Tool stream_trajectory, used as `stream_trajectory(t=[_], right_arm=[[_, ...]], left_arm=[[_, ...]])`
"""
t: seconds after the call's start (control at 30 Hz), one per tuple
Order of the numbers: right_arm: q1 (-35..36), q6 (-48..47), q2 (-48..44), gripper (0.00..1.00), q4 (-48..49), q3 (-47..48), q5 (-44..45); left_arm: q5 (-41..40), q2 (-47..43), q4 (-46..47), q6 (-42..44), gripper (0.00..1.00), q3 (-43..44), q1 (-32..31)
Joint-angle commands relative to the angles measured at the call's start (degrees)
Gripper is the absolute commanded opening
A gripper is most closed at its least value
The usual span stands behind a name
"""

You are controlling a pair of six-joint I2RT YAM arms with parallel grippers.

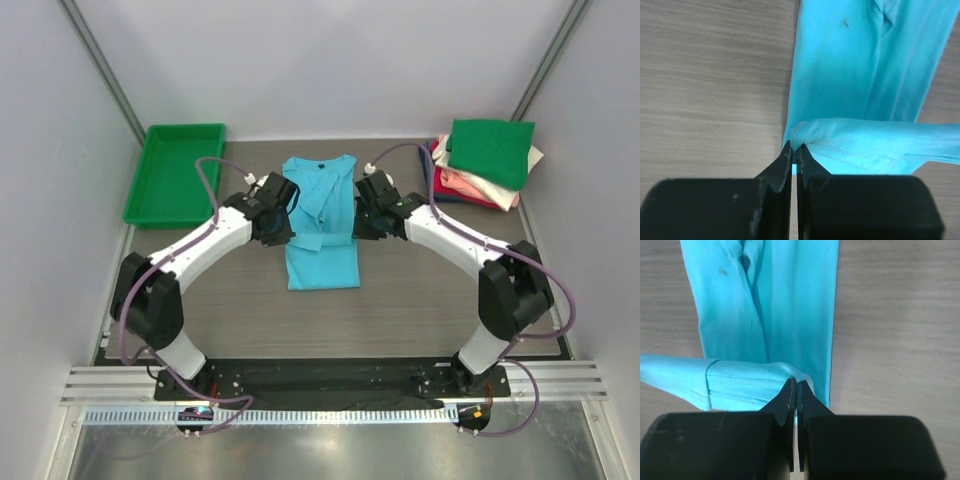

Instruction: Fold and stack the t-shirts

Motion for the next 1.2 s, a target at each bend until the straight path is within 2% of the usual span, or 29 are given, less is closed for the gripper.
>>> stream_trajectory(t=[0.0, 0.23, 0.27, 0.3, 0.33, 0.37, 0.4, 0.43, 0.47, 0.5, 0.57, 0.63, 0.7, 0.73, 0.77, 0.8, 0.87, 0.97, 1.0, 1.1, 1.17], right_arm=[[-2.2, -3.6, 3.5, 0.01, 1.0, 5.5, -1.6], [-5.7, -4.2, 12.8, 0.01, 1.4, 12.0, -4.5], [-6.0, -4.5, 13.9, 0.12, 1.4, 14.1, -4.7], [-7.7, -5.0, 17.4, 0.28, 1.3, 16.0, -9.1], [-8.8, -5.2, 19.3, 0.48, 0.8, 18.2, -10.8], [-9.9, -5.5, 21.5, 0.76, -1.3, 24.5, -12.7], [-12.1, -5.7, 26.5, 0.82, -3.2, 28.5, -13.7], [-12.9, -6.2, 28.6, 0.86, -7.1, 37.3, -14.1], [-13.9, -6.2, 30.9, 0.87, -9.5, 41.9, -14.0], [-14.9, -6.6, 34.0, 0.87, -12.1, 46.4, -13.9], [-15.4, -7.2, 34.7, 0.87, -17.7, 54.8, -14.1], [-14.9, -8.0, 30.0, 0.87, -18.0, 53.3, -14.3], [-14.1, -8.4, 24.9, 0.87, -14.8, 43.1, -14.8], [-14.0, -8.4, 22.2, 0.87, -13.2, 38.5, -15.2], [-13.0, -8.1, 16.3, 0.88, -9.0, 28.2, -16.8], [-12.6, -7.9, 13.5, 0.88, -6.9, 23.3, -17.8], [-11.2, -6.7, 6.6, 0.88, -1.3, 9.9, -19.7], [-10.4, -4.9, 1.0, 0.86, 5.0, -3.4, -25.8], [-10.4, -4.4, 0.1, 0.86, 6.5, -5.9, -28.6], [-10.1, -3.8, -1.4, 0.81, 10.0, -12.7, -30.2], [-9.8, -3.7, -1.3, 0.77, 11.4, -15.4, -30.4]], left_arm=[[3.2, 4.4, 2.4, 5.2, 0.00, 4.6, 2.9], [6.7, 14.8, 2.3, 6.7, 0.02, 12.3, 6.6], [7.0, 16.3, 2.3, 6.6, 0.09, 13.4, 7.0], [7.8, 20.4, 1.3, 6.3, 0.14, 14.8, 7.5], [8.7, 22.7, -0.4, 5.2, 0.21, 19.8, 8.8], [9.5, 25.0, -2.6, 4.8, 0.43, 23.2, 9.5], [11.4, 27.9, -7.1, 4.7, 0.49, 27.1, 10.2], [11.7, 32.4, -9.6, 4.8, 0.60, 36.0, 11.1], [11.5, 34.9, -12.0, 5.2, 0.60, 40.9, 11.5], [11.6, 38.8, -17.1, 5.5, 0.66, 51.3, 12.3], [11.8, 41.7, -22.9, 6.1, 0.67, 61.7, 12.7], [12.5, 41.8, -26.1, 6.8, 0.68, 68.3, 12.7], [13.1, 35.9, -21.4, 6.9, 0.68, 63.4, 12.6], [13.6, 33.1, -18.7, 6.7, 0.68, 53.7, 12.6], [15.5, 27.0, -15.9, 6.4, 0.68, 48.3, 12.5], [16.0, 24.3, -11.2, 5.8, 0.67, 37.9, 12.5], [15.9, 18.8, -7.4, 5.4, 0.66, 28.7, 12.0], [16.6, 9.4, -1.5, 3.9, 0.59, 12.3, 11.0], [16.9, 5.3, 1.5, 3.4, 0.59, 5.4, 10.3], [21.4, -1.3, 8.9, 2.1, 0.58, -6.7, 9.5], [23.8, -3.7, 12.5, 1.0, 0.58, -11.4, 9.4]])
